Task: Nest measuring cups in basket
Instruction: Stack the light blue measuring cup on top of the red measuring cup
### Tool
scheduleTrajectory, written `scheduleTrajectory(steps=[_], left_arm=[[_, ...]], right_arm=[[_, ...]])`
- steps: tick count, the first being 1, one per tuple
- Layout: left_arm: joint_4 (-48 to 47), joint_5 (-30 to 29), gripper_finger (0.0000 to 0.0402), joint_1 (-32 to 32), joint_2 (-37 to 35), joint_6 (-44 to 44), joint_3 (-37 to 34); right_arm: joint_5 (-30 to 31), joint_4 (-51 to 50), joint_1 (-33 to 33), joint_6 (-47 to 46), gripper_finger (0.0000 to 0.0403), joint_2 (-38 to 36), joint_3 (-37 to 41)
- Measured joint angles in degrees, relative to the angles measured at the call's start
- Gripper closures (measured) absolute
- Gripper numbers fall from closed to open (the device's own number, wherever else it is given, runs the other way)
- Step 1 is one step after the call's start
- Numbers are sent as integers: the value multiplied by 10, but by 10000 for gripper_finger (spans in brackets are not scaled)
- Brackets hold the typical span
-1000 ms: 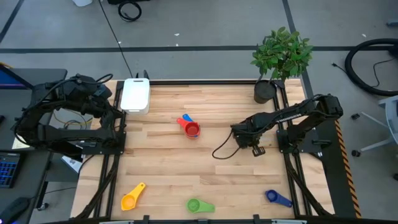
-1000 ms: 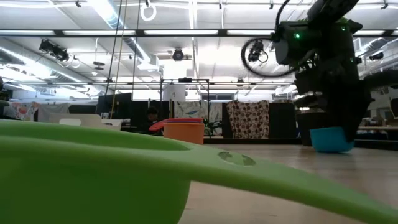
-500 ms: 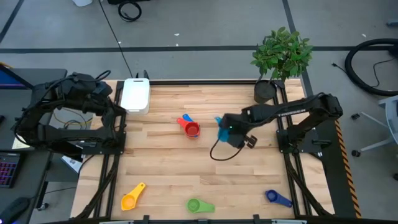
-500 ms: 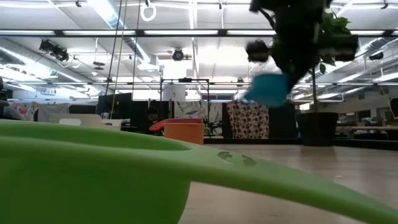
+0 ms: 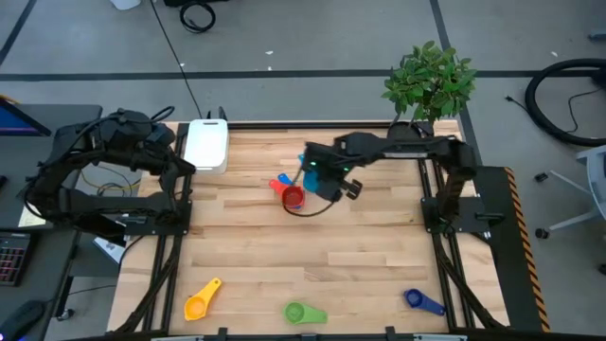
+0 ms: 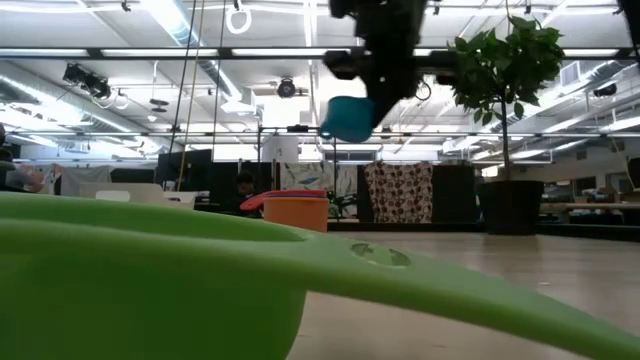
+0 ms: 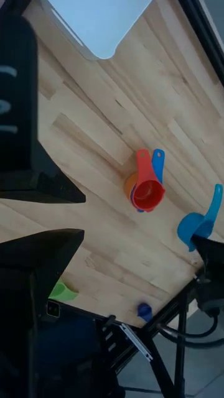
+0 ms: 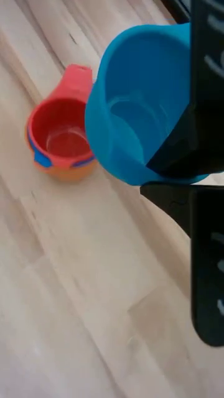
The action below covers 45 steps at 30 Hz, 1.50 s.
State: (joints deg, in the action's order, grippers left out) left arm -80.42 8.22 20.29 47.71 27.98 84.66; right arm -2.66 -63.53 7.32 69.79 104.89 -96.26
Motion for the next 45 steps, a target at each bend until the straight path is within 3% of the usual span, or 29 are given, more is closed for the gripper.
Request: scheduleTrajectory(steps=[8, 17, 29, 42, 45], left_arm=[[-1, 0, 320, 0, 10, -1, 0], [-2, 0, 320, 0, 10, -2, 0], [-2, 0, 320, 0, 10, -13, 0], [-1, 1, 320, 0, 10, -17, 0], [-1, 1, 320, 0, 10, -17, 0]], right_arm=[[-21, -94, 1, 64, 390, 139, -171], [-16, -102, -5, 69, 390, 224, -261], [-27, -122, -8, 69, 390, 261, -264], [1, -101, -9, 73, 390, 290, -264], [-3, -101, -6, 57, 371, 289, -264]])
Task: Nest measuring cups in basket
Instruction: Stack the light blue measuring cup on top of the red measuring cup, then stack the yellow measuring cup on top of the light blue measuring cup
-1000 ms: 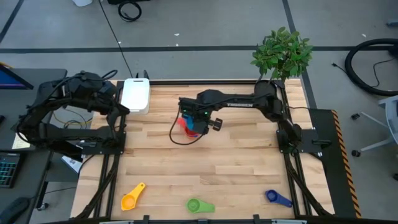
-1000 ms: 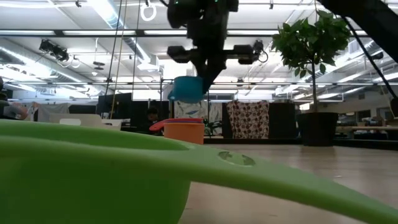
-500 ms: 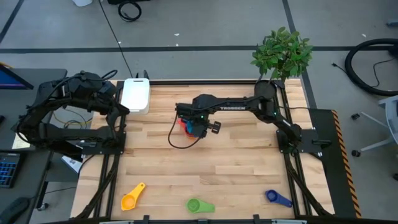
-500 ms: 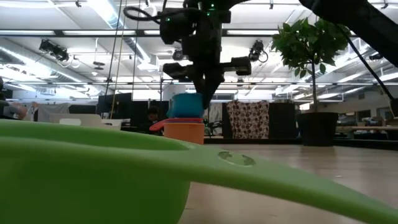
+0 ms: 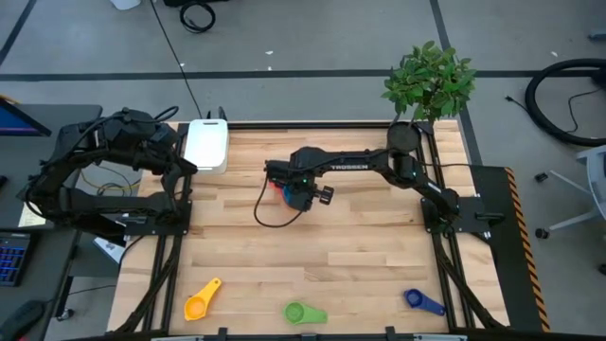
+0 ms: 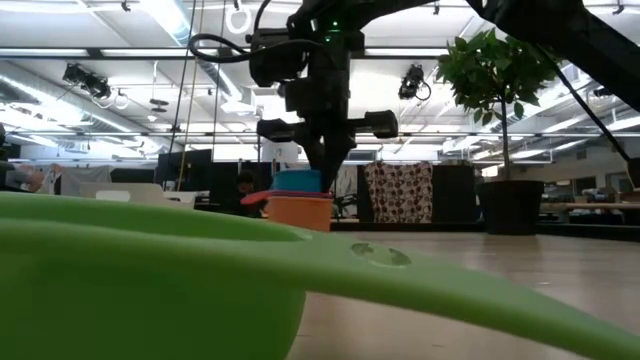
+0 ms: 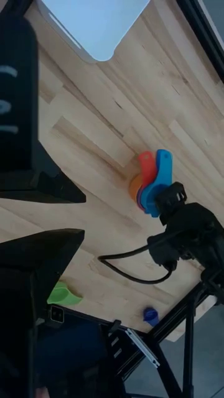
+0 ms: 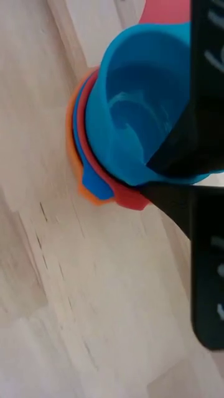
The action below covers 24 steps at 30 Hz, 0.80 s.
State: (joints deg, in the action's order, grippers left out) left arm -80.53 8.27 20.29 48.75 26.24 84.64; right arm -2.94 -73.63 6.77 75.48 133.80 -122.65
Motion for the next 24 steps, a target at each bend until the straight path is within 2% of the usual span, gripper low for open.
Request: scheduleTrajectory(steps=[6, 17, 24], left_arm=[[-1, 0, 320, 0, 0, 0, 0], [-1, 0, 320, 0, 0, 0, 0], [-1, 0, 320, 0, 0, 0, 0]], right_arm=[[-4, -6, 2, -43, 330, 0, 0], [50, -7, -6, -51, 326, -11, 0], [44, -7, -8, -53, 325, -39, 0]])
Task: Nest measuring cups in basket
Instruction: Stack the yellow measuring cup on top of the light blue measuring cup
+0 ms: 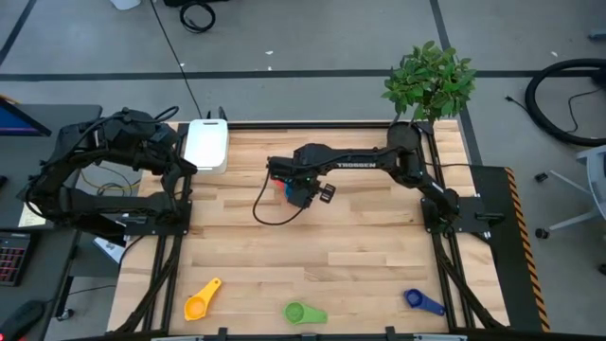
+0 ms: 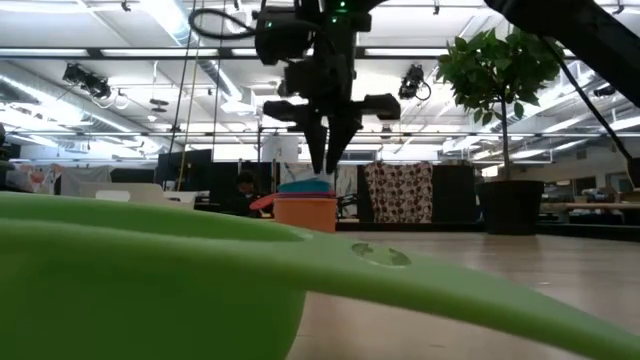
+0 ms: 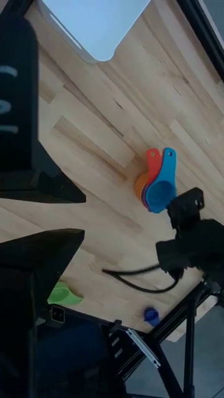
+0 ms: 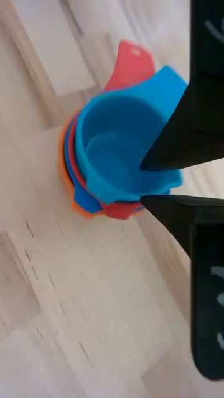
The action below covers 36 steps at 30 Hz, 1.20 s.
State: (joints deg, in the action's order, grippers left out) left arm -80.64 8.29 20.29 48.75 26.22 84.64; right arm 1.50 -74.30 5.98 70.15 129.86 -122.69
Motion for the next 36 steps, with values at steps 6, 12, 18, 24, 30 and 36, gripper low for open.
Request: scheduleTrajectory(steps=[6, 12, 18, 24, 30, 36], left_arm=[[0, 0, 320, 0, 5, 3, 0], [-12, 14, 320, 0, 36, -3, 0], [-94, 106, 320, -14, 56, 18, 0], [-93, 129, 320, -94, 56, 89, -8], [-94, 125, 320, -205, 56, 261, -8], [-94, 78, 320, -336, 60, 435, -8]], right_arm=[[5, -2, 0, -42, 325, -51, 0], [4, -5, 12, -183, 325, -113, 0], [4, -45, 23, -284, 328, -165, -1], [5, -73, 24, -329, 343, -205, -1], [4, -95, 24, -352, 351, -243, 0], [4, -105, 24, -407, 350, -268, -1]])
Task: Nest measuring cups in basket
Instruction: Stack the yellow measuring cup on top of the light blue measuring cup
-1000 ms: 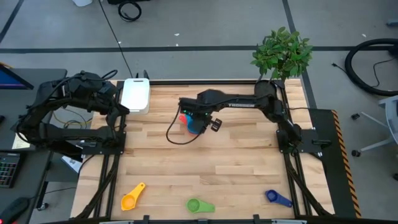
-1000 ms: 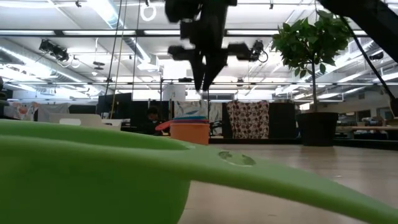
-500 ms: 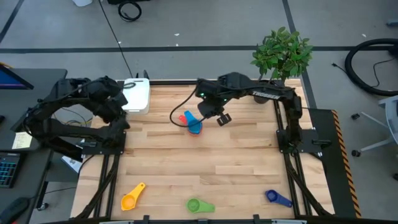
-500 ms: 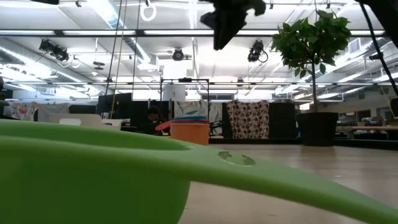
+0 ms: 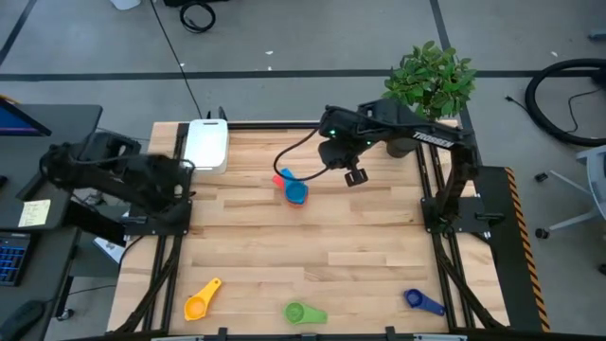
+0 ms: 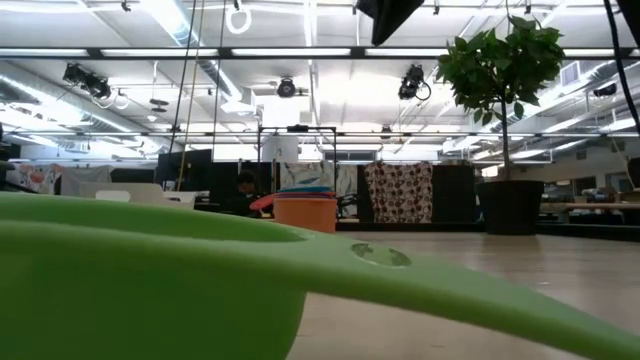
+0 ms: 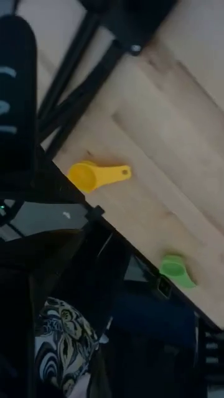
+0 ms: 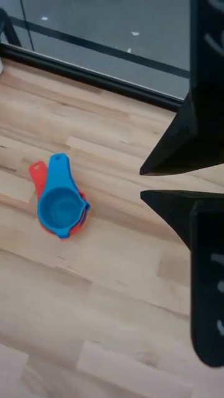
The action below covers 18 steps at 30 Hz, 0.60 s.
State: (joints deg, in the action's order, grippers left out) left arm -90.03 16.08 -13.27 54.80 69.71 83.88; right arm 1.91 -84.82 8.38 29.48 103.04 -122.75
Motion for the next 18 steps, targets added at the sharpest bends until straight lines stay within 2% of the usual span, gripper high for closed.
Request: scheduleTrajectory(steps=[6, 10, 14, 18], left_arm=[[0, -54, 328, -152, 43, 106, 0], [5, -78, 362, -243, 95, 122, 0], [11, -91, 394, -304, 149, 128, 0], [3, -120, 378, -342, 200, 139, 0]], right_arm=[[0, -34, 0, -34, 352, -13, 0], [0, -53, 0, -44, 353, -16, 0], [0, -52, 0, -42, 353, -15, 0], [0, -52, 0, -42, 353, -15, 0]])
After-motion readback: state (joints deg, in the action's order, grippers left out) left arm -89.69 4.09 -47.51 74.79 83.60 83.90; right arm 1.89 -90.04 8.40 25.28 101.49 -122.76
